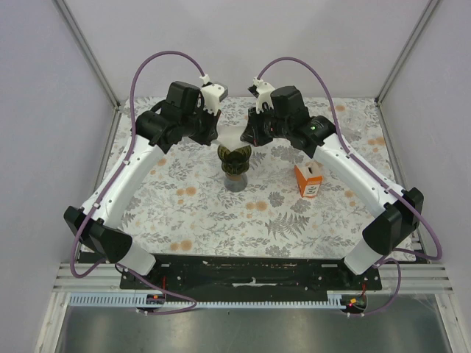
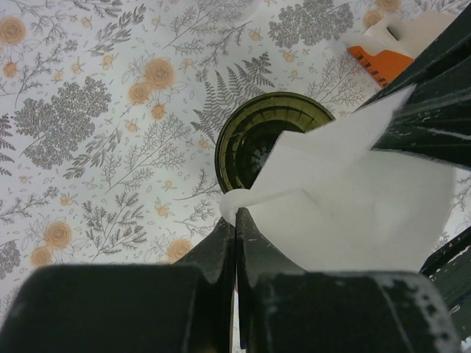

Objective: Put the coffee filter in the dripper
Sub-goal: Place the coffee filter in the coffee dripper.

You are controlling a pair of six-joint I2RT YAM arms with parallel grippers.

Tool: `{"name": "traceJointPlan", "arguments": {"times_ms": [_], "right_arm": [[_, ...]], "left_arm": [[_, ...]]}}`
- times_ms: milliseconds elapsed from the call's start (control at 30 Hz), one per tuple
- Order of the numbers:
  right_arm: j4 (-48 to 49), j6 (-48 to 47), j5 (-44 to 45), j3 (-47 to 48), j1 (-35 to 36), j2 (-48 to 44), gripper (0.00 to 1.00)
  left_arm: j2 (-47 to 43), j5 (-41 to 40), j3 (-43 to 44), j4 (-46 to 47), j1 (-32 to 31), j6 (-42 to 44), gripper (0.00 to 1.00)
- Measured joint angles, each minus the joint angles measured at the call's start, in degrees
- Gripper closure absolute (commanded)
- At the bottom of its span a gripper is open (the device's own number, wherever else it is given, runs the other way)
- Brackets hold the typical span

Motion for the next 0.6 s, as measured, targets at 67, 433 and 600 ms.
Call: {"name": "traceJointPlan", "arguments": {"times_ms": [67, 433, 600], "right_arm": [[0.02, -0.42, -1.05, -0.04, -0.35, 0.15, 0.75], [4.5, -7.1, -2.08, -3.26, -0.94, -4.2, 0.65], [10.56, -9.25, -5.2, -6.73, -0.55, -8.48, 0.87]], "left_arm": [[0.0, 0.2, -0.7, 0.04, 0.04, 0.0, 0.98], [2.01, 2.01, -1.44, -0.11, 0.2, -0.07, 0.98], [3.8, 3.89, -1.44, -0.04, 0.2, -0.5, 0.98]]}}
